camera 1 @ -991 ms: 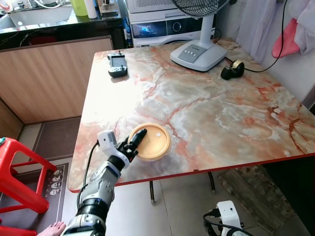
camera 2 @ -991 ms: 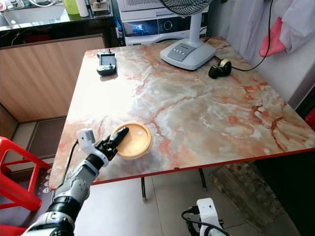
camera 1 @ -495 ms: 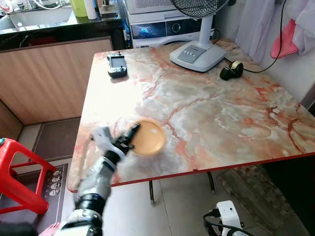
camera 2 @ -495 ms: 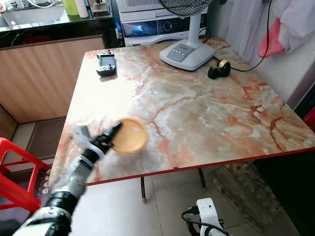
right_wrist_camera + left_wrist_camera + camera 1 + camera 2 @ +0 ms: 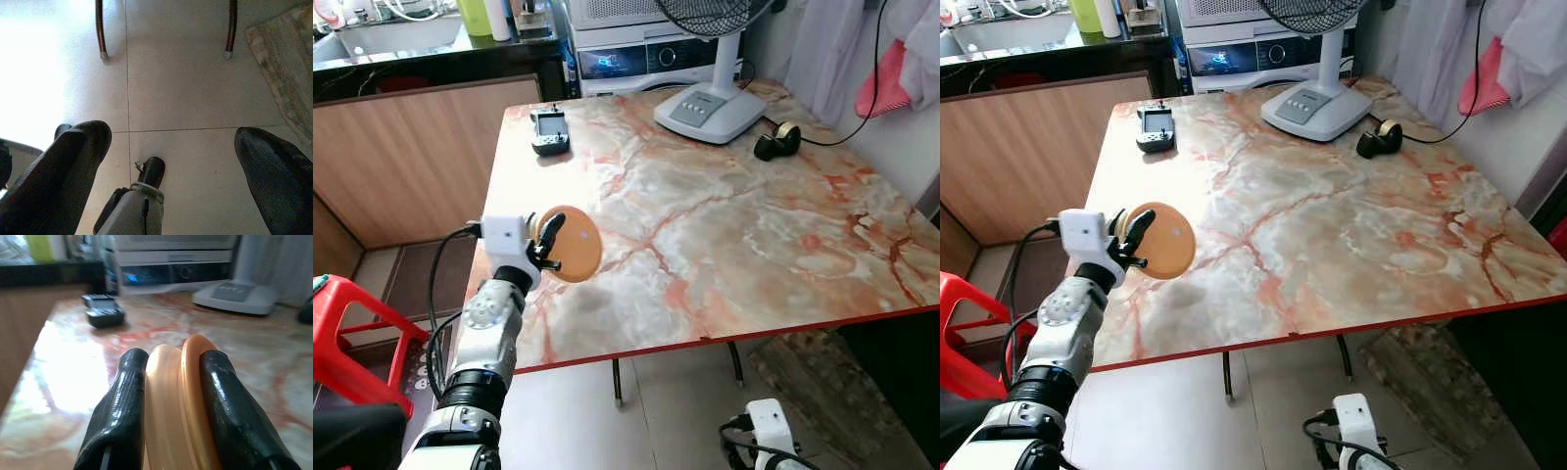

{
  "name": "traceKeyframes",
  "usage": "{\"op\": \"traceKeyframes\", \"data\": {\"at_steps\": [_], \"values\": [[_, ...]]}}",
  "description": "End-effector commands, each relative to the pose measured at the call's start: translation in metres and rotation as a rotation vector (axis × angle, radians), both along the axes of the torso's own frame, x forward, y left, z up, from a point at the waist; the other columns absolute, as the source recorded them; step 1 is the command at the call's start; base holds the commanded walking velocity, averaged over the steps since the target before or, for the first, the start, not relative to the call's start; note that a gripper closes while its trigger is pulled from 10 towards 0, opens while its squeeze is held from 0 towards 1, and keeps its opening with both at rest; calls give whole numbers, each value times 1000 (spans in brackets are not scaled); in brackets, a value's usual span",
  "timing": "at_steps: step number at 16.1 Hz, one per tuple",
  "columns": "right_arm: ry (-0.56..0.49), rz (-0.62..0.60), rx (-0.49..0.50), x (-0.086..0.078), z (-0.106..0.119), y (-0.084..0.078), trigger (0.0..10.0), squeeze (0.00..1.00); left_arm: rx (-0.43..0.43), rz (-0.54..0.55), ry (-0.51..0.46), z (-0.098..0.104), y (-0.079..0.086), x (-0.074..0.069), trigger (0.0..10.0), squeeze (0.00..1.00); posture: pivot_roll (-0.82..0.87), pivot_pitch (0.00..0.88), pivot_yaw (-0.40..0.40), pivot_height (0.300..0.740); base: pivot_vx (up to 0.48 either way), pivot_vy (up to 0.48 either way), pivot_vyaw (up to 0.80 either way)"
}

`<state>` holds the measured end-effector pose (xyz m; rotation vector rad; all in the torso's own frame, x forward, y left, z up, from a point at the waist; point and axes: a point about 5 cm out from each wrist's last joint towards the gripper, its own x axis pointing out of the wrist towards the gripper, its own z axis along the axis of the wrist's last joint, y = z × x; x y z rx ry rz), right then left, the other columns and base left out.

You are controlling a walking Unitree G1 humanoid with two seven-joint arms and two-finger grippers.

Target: Restocking fridge

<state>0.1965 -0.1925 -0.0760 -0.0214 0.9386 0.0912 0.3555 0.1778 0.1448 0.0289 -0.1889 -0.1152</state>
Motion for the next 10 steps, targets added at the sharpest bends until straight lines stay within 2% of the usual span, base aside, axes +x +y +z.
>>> {"op": "traceKeyframes", "data": {"at_steps": [1, 5, 7, 10], "values": [[-1, -29, 18, 0, -1, 2, 10000, 0, 133, 73, -28, 2, 9, -3, 10000, 0, 44, 0, 40, 740, 0, 0, 0], [-7, -79, 32, 0, 0, 1, 10000, 0, 163, 129, -57, 5, 13, -4, 10000, 0, 50, 0, 30, 740, 0, 0, 0], [-21, -119, 49, 0, 0, -1, 10000, 0, 247, 153, -77, 7, 9, -3, 10000, 0, 56, 0, 20, 740, 0, 0, 0], [-19, -105, 46, 1, 1, -2, 10000, 0, 259, 148, -93, 7, 4, -2, 10000, 0, 65, 0, 8, 740, 0, 0, 0]]}}
